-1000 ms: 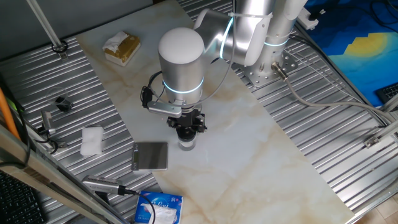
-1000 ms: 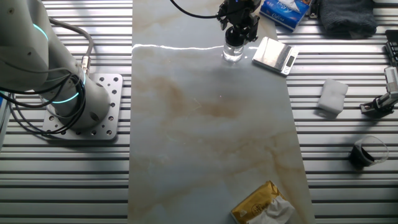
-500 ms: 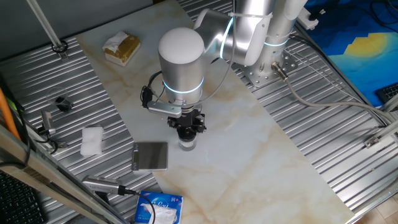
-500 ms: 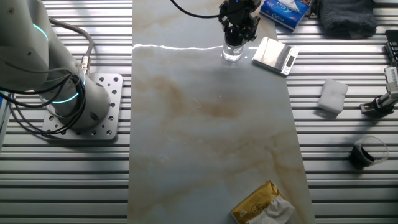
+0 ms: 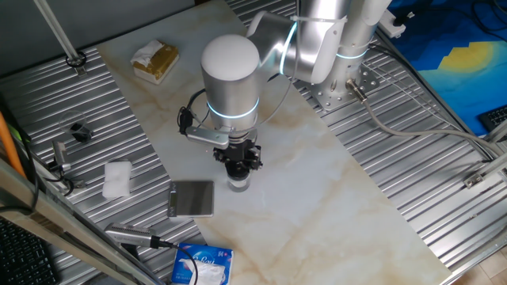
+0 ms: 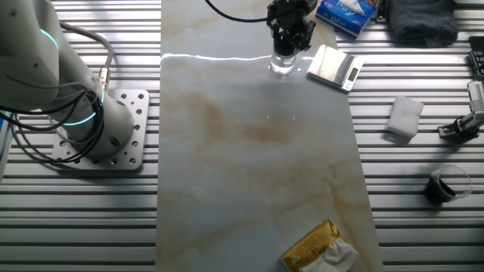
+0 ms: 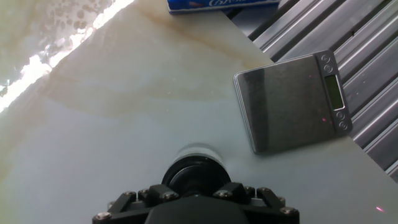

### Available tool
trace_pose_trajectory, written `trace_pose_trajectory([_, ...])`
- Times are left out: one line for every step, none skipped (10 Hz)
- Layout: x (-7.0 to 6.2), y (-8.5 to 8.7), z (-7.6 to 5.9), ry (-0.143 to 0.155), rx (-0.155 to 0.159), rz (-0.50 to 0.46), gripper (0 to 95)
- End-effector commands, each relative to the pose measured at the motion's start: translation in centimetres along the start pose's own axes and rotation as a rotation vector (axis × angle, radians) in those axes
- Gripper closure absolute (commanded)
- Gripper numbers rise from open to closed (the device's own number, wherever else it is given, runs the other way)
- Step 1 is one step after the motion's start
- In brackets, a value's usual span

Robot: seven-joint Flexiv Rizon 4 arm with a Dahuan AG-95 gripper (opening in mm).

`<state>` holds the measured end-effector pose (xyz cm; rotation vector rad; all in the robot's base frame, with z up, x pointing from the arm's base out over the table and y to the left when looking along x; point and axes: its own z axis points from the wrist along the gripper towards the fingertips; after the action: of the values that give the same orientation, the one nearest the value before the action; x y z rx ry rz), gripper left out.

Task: Screw the lid onto the jar

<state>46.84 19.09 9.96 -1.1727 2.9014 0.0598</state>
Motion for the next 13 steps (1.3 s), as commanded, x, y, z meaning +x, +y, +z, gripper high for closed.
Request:
trace_pose_trajectory([0.03,0.02,0.13,0.000,-0.002,0.051,38.0])
trace_pose_trajectory([0.03,0.02,0.13,0.000,-0.003,0.078,38.0])
trace_pose_trajectory([0.03,0.02,0.13,-0.001,-0.004,0.112,38.0])
trace_pose_trajectory([0.04,0.02,0.13,-0.002,-0.005,0.169,38.0])
trace_pose_trajectory([0.04,0.02,0.13,-0.003,-0.007,0.207,38.0])
trace_pose_trajectory([0.04,0.02,0.13,-0.003,-0.008,0.226,38.0])
trace_pose_trajectory([0.04,0.02,0.14,-0.003,-0.009,0.262,38.0])
trace_pose_trajectory([0.04,0.02,0.14,-0.004,-0.010,0.299,38.0])
trace_pose_trajectory([0.05,0.03,0.14,-0.004,-0.010,0.326,38.0])
trace_pose_trajectory([0.05,0.03,0.15,-0.004,-0.010,0.341,38.0])
trace_pose_trajectory([0.06,0.03,0.16,-0.005,-0.012,0.359,38.0])
trace_pose_trajectory([0.09,0.04,0.18,-0.008,-0.017,0.377,38.0])
trace_pose_trajectory([0.12,0.06,0.23,-0.008,-0.017,0.385,38.0])
